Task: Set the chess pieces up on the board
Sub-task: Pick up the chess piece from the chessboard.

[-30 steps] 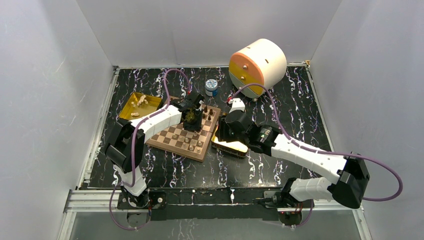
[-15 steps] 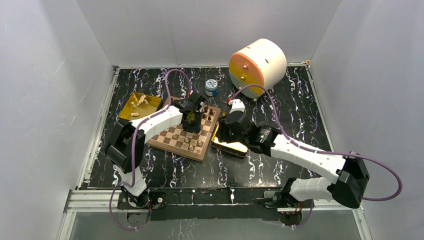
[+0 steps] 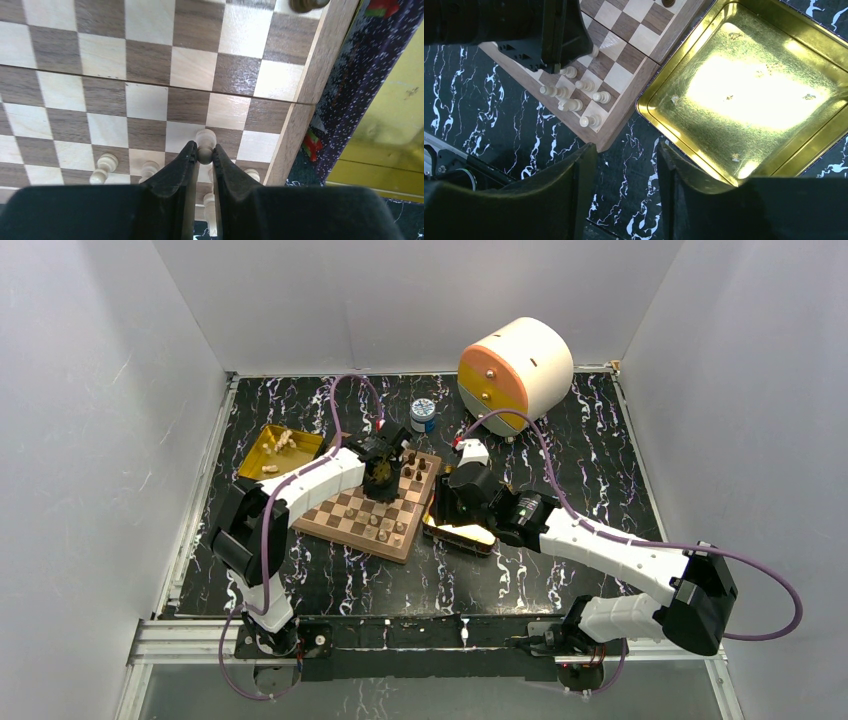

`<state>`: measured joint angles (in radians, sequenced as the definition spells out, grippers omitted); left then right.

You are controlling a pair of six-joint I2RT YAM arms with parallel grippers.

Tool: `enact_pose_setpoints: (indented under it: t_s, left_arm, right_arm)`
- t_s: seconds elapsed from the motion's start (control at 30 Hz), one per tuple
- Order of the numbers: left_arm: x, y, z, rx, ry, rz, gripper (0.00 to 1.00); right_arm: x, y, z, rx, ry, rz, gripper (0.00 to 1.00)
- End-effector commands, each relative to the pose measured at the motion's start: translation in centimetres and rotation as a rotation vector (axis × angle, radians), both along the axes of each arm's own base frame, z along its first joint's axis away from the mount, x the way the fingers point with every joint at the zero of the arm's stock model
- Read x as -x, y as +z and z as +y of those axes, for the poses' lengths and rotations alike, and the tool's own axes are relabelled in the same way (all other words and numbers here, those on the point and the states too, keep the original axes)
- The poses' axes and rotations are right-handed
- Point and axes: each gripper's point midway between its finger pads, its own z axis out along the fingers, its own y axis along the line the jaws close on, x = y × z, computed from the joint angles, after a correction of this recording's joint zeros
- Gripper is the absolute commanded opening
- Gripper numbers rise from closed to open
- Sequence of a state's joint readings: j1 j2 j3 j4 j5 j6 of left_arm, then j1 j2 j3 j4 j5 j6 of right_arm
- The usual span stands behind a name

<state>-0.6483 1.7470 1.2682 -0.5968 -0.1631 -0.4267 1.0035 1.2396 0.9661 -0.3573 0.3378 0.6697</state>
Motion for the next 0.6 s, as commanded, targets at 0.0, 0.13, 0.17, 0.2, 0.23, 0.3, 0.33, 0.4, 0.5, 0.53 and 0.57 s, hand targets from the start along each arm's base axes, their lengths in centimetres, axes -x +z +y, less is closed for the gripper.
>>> enact_pose_setpoints:
  t_s: [0.0, 0.13, 0.17, 0.2, 0.23, 0.3, 0.33, 0.4, 0.5, 0.53, 0.57]
  left_arm:
    - [-1.6, 4.0, 0.7, -0.038, 0.023, -0.096, 0.09]
    - [-2.5, 5.5, 1.8, -0.073, 0.040, -0.116, 0.09]
    - [-2.7, 5.9, 2.4, -0.092, 0.053, -0.126, 0.09]
    - [-2.8, 6.3, 2.9, -0.108, 0.063, -0.135, 0.09]
    - [-3.0, 6.6, 3.4, -0.114, 0.072, -0.139, 0.09]
    - [-3.2, 7.0, 4.5, -0.107, 0.098, -0.128, 0.09]
    - [-3.3, 7.1, 4.9, -0.092, 0.109, -0.116, 0.09]
    - [-3.5, 7.3, 6.0, -0.077, 0.137, -0.102, 0.09]
    - [-3.6, 7.7, 8.1, -0.074, 0.183, -0.095, 0.09]
    - [-3.6, 7.7, 9.0, -0.088, 0.198, -0.092, 0.10]
    - [-3.5, 7.8, 9.8, -0.107, 0.212, -0.090, 0.10]
  right_arm:
    - [-0.6, 2.1, 0.8, -0.061, -0.013, -0.037, 0.60]
    - [-0.4, 1.9, 0.7, -0.066, -0.016, -0.032, 0.65]
    - [-0.4, 1.8, 0.7, -0.068, -0.015, -0.031, 0.67]
    - [-0.4, 1.8, 0.6, -0.071, -0.016, -0.032, 0.69]
    - [-0.4, 1.8, 0.7, -0.073, -0.016, -0.032, 0.72]
    - [-0.4, 1.9, 0.7, -0.075, -0.015, -0.033, 0.79]
    - [-0.4, 1.9, 0.7, -0.076, -0.015, -0.036, 0.82]
    - [-0.5, 2.1, 0.7, -0.074, -0.015, -0.042, 0.85]
    - [-0.5, 2.2, 0.5, -0.076, -0.018, -0.048, 0.94]
    - [-0.5, 2.2, 0.5, -0.079, -0.020, -0.049, 0.96]
    - [-0.5, 2.2, 0.4, -0.079, -0.018, -0.050, 0.97]
